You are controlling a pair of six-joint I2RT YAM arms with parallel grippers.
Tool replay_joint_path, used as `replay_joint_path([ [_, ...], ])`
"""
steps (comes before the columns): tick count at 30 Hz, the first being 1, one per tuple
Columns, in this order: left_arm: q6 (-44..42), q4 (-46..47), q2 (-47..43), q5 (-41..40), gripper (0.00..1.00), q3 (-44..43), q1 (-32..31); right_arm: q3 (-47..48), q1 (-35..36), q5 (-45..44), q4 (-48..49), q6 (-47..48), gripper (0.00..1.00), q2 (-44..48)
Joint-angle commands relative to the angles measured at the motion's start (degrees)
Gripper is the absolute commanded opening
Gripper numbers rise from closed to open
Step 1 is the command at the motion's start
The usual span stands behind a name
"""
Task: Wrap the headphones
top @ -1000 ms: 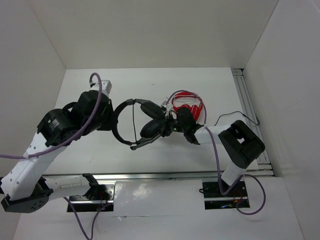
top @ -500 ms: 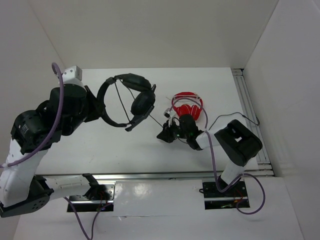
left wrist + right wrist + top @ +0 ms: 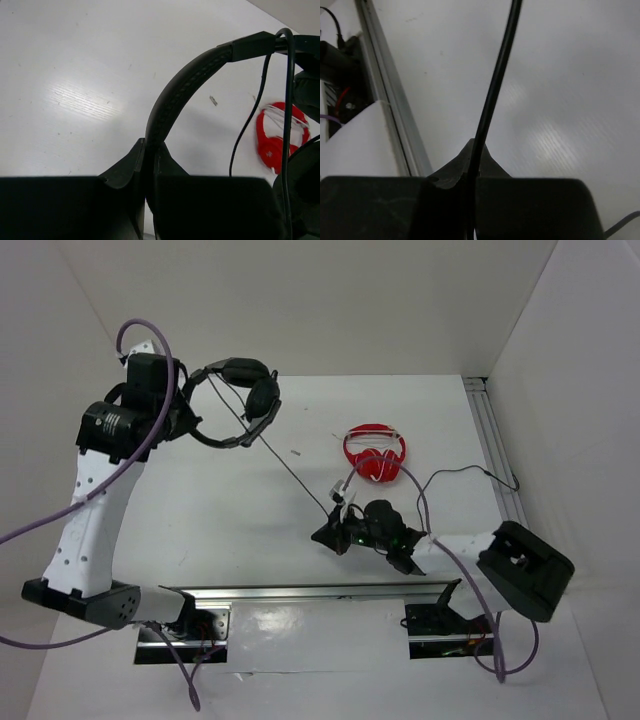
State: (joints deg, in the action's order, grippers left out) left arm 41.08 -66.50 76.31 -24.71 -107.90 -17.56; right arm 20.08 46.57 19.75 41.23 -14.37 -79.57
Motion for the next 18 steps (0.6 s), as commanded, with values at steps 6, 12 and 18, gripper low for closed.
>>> replay_joint_path([
  [6, -1.8, 10.3, 4.9, 1.5, 0.0, 5.0, 8.2, 4.2, 16.7, -17.3, -16.2, -1.0, 0.0, 17.7],
  [12, 4.0, 11.8, 7.5, -4.5, 0.0, 12.6, 11.5, 12.9, 28.3, -21.5, -23.8, -0.3, 0.0, 18.8],
  [18, 5.2, 10.8, 10.3, -9.1, 0.0, 16.4, 10.4, 25.2, 37.2, -26.3, -31.7, 3.1, 0.0, 11.9],
])
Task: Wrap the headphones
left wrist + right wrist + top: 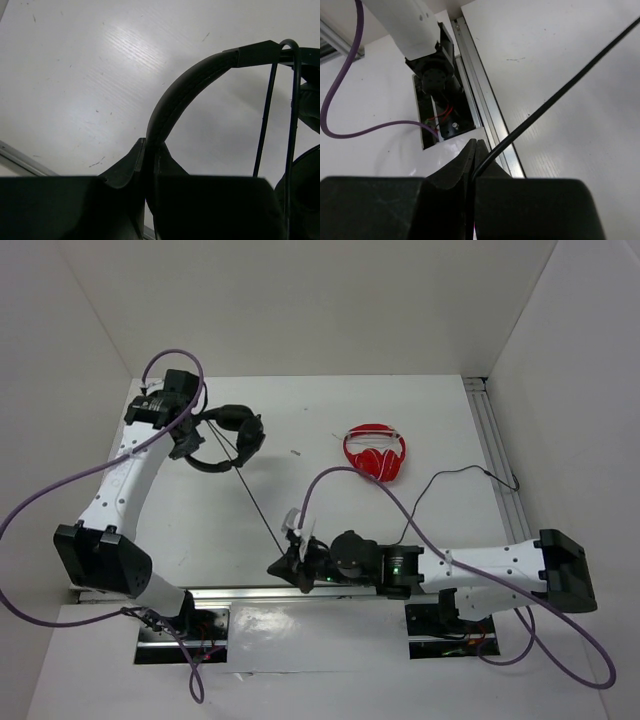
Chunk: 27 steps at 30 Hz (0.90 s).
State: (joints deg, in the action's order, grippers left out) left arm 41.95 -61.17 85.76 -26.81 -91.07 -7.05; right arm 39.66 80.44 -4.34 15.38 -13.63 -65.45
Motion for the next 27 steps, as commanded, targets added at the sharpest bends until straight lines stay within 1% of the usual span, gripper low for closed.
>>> replay_joint_path([
  [1, 4.4, 4.5, 2.4, -8.2, 0.0, -0.4, -1.6, 9.2, 3.3, -2.3, -7.0, 3.5, 0.0, -3.0],
  [3, 2.7, 3.3, 4.1, -8.3, 0.0, -0.4, -3.1, 12.3, 3.8, -2.3, -9.9, 5.3, 0.0, -4.9],
  [5, 2.7, 0.4, 7.2, -9.4, 0.0, -1.1, -5.5, 16.3, 3.8, -3.7, -11.9, 6.8, 0.0, -5.6],
  [6, 2.7, -0.3, 7.9, -10.0, 0.0, -1.1, -6.7, 17.8, 3.8, -5.3, -14.7, 8.3, 0.0, -6.2],
  [7, 1.2, -0.3, 7.9, -10.0, 0.0, 0.3, -9.6, 19.4, 3.1, -5.3, -16.4, 9.3, 0.0, -6.2],
  [9, -2.1, 0.5, 8.5, -11.2, 0.0, 2.2, -12.9, 24.9, 1.9, -5.9, -20.7, 12.1, 0.0, -7.8],
  [10, -3.2, 0.5, 8.5, -11.2, 0.0, 3.8, -15.3, 26.8, 0.4, -5.9, -25.3, 13.3, 0.0, -7.9],
  [11, -3.8, 0.5, 7.5, -11.2, 0.0, 4.7, -16.2, 29.8, -0.5, -6.5, -27.5, 14.3, 0.0, -8.5],
  [12, -3.8, 1.1, 6.6, -10.0, 0.0, 5.8, -16.9, 30.9, -1.4, -5.9, -29.5, 15.4, 0.0, -8.5],
  [14, -8.3, 4.1, 2.0, -6.8, 0.0, 10.8, -18.1, 33.4, -5.7, -4.0, -35.4, 19.0, 0.0, -8.5],
  [15, -9.9, 7.8, 0.0, -3.3, 0.0, 12.6, -19.1, 34.2, -7.5, -1.0, -37.4, 20.3, 0.0, -8.5],
  [16, -12.7, 9.1, -3.3, -1.5, 0.0, 16.1, -20.2, 34.9, -10.5, -0.2, -41.4, 22.7, 0.0, -7.9],
  [19, -14.4, 10.9, -6.2, 0.8, 0.0, 20.6, -21.7, 37.1, -15.2, 2.5, -47.3, 25.2, 0.0, -7.9],
  [20, -15.0, 10.9, -6.7, 0.8, 0.0, 21.4, -22.2, 37.1, -15.9, 2.5, -47.9, 26.0, 0.0, -7.9],
  [21, -15.0, 10.9, -7.3, 0.8, 0.0, 22.0, -24.2, 37.1, -16.5, 2.5, -47.9, 26.0, 0.0, -7.9],
  [23, -16.0, 12.2, -8.8, 3.7, 0.0, 23.2, -26.2, 36.0, -17.7, 0.0, -47.4, 26.7, 0.0, -5.9],
  [24, -17.1, 12.2, -8.9, 4.8, 0.0, 23.2, -28.1, 34.6, -17.7, -1.2, -46.8, 26.7, 0.0, -5.1],
  [25, -17.6, 12.9, -10.3, 6.7, 0.0, 23.2, -29.3, 33.7, -17.7, -5.7, -44.4, 26.7, 0.0, -3.6],
  [27, -18.1, 12.9, -11.0, 6.7, 0.0, 23.8, -32.7, 31.2, -17.7, -10.4, -42.0, 26.7, 0.0, -2.3],
])
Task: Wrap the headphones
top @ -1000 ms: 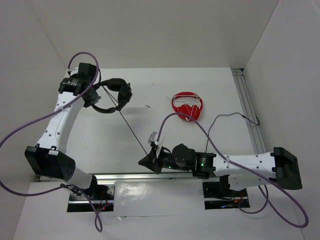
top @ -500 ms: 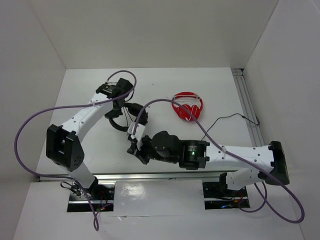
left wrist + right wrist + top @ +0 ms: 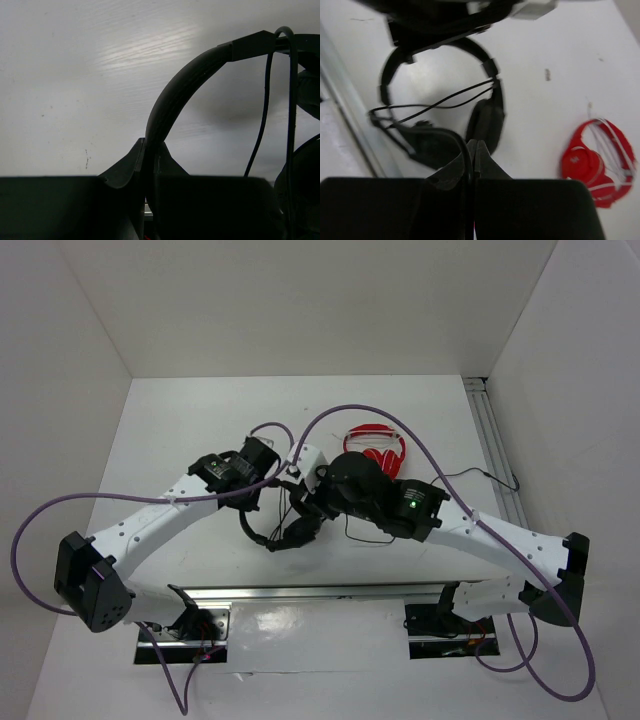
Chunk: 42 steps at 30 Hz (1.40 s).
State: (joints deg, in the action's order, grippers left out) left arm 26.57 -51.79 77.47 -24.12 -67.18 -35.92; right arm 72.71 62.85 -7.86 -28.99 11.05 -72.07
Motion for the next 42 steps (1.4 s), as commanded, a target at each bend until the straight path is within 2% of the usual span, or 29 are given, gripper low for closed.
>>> replay_joint_path([
  [1, -2.7, 3.0, -2.8, 2.3, 0.0, -0.1, -4.9, -2.7, -0.1, -12.6, 3.9, 2.0, 0.0, 4.8],
  [4, -2.2, 2.1, -3.3, 2.3, 0.0, -0.1, -9.3, -4.8, -0.6, -20.2, 8.8, 2.7, 0.0, 5.4],
  [9, 0.1, -2.2, -7.0, 0.7, 0.0, -2.6, -15.7, -6.2, -6.5, -21.2, 13.9, 2.7, 0.03, 3.8],
  [16, 0.8, -8.1, -14.4, 2.5, 0.0, -12.3, -20.8, -5.6, -13.7, -10.0, 16.6, -0.8, 0.06, -0.4],
  [20, 3.1, -12.6, -16.9, 0.2, 0.0, -19.3, -20.8, -9.7, -16.2, 2.3, 22.3, -4.4, 0.06, -1.0],
  [22, 4.5, -14.1, -17.7, -0.6, 0.0, -23.3, -20.8, -14.8, -16.2, 4.5, 30.1, -6.3, 0.08, -0.3],
  [24, 6.1, -15.4, -17.7, -2.7, 0.0, -26.1, -20.8, -18.2, -16.2, 6.7, 38.3, -8.7, 0.14, -0.3],
  [27, 6.8, -16.6, -17.7, -3.2, 0.0, -30.9, -20.8, -22.4, -17.2, 12.1, 44.5, -11.9, 0.18, -3.9],
  [31, 8.6, -16.6, -17.7, -3.2, 0.0, -35.6, -20.8, -25.2, -18.6, 22.6, 57.7, -18.4, 0.23, -11.5],
  [35, 13.9, -18.1, -18.4, -7.1, 0.0, -40.8, -20.8, -27.3, -18.6, 24.5, 67.2, -24.8, 0.21, -20.9],
  [37, 16.8, -19.5, -19.1, -12.1, 0.0, -42.3, -20.8, -31.0, -18.6, 25.9, 72.7, -27.9, 0.21, -24.8],
  [38, 19.9, -21.3, -19.1, -14.0, 0.0, -44.1, -20.8, -32.0, -18.6, 26.8, 76.4, -28.6, 0.23, -25.9],
  [42, 24.2, -24.2, -18.6, -21.5, 0.0, -47.3, -19.5, -36.0, -15.6, 25.5, 80.2, -29.7, 0.23, -27.5],
])
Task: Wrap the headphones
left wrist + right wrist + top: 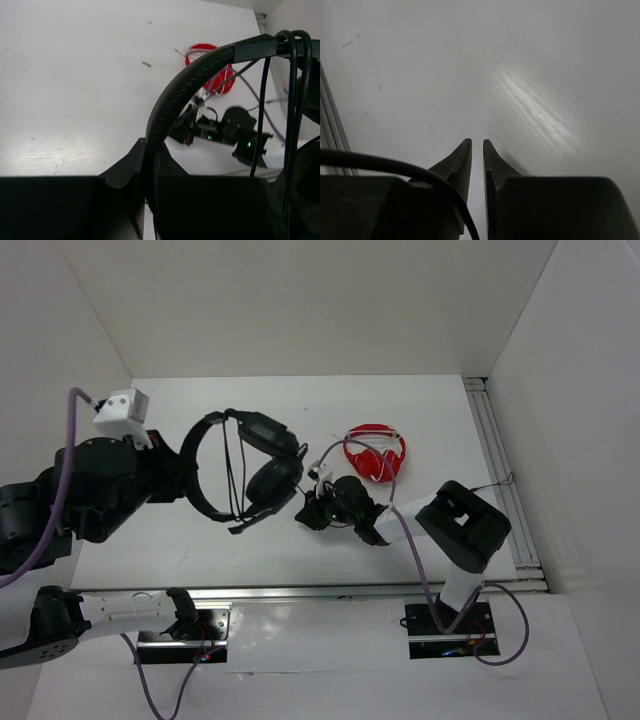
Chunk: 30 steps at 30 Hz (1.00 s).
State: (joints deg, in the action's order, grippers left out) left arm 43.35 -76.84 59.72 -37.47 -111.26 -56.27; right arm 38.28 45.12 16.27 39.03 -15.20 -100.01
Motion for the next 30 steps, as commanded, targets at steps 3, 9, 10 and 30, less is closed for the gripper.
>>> replay_joint_path([
  [3, 8.4, 4.1, 0.8, -11.5, 0.0, -1.5, 1.9, -6.7, 4.6, -1.1, 14.6, -4.0, 0.23, 1.2],
  [9, -1.5, 11.4, 10.2, -11.3, 0.0, -6.3, 10.2, -15.3, 12.7, -12.5, 16.0, -5.2, 0.11, 8.7],
  [10, -2.9, 11.4, 12.1, -11.3, 0.0, -7.6, 12.0, -15.9, 14.0, -12.6, 15.5, -5.2, 0.09, 8.7],
  [30, -7.8, 23.9, 25.1, 7.8, 0.0, 8.7, 43.1, 8.3, 44.4, -57.8, -27.4, -3.8, 0.0, 20.9],
])
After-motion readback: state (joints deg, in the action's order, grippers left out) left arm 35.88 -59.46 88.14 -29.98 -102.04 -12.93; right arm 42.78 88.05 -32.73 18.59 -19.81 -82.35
